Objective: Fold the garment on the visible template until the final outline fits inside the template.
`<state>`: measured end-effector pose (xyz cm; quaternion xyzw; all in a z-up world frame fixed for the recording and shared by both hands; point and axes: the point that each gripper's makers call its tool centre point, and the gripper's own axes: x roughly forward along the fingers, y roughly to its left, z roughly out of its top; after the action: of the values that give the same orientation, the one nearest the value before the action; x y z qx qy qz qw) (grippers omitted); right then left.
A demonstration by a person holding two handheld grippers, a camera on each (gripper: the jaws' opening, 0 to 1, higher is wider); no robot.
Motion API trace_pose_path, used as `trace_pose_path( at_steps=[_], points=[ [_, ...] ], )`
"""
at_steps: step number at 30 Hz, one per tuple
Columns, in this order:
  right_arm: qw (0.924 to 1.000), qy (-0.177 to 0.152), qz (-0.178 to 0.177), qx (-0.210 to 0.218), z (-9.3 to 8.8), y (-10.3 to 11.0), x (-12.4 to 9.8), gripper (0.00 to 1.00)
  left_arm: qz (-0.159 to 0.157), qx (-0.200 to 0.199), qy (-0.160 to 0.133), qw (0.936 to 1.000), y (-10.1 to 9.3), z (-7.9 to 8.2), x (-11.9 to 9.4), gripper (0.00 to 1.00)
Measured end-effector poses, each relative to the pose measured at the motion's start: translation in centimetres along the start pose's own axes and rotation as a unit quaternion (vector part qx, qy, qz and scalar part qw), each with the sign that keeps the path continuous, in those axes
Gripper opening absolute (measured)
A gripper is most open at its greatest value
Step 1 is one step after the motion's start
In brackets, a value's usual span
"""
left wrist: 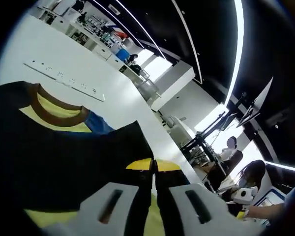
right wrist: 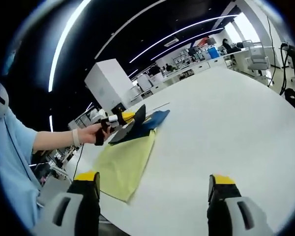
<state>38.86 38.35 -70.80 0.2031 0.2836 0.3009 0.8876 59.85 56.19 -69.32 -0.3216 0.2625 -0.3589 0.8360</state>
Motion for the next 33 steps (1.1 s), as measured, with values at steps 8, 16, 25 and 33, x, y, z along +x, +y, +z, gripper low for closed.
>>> trace_pose_path(
  at_steps=[8, 16, 25, 33],
  points=[
    [1.0000, 0.000, 0.003, 0.004, -0.3, 0.2, 0.2, 0.92, 0.008, -0.013, -0.003, 0.9999, 0.3, -0.6, 0.6, 0.00],
    [1.0000, 0.005, 0.007, 0.000, -0.3, 0.6, 0.6, 0.92, 0.010, 0.009, 0.015, 0.9998, 0.6, -1.4, 0.5, 0.00],
    [0.9999, 0.006, 0.008, -0.001, -0.3, 1.5, 0.7, 0.92, 0.005, 0.070, 0.036, 0.9969, 0.4, -2.0, 0.2, 0.09],
    [0.9999, 0.006, 0.012, -0.008, -0.1, 2.3, 1.1, 0.92, 0.002, 0.124, 0.056, 0.9908, 0.0, -2.4, -0.4, 0.47]
  ],
)
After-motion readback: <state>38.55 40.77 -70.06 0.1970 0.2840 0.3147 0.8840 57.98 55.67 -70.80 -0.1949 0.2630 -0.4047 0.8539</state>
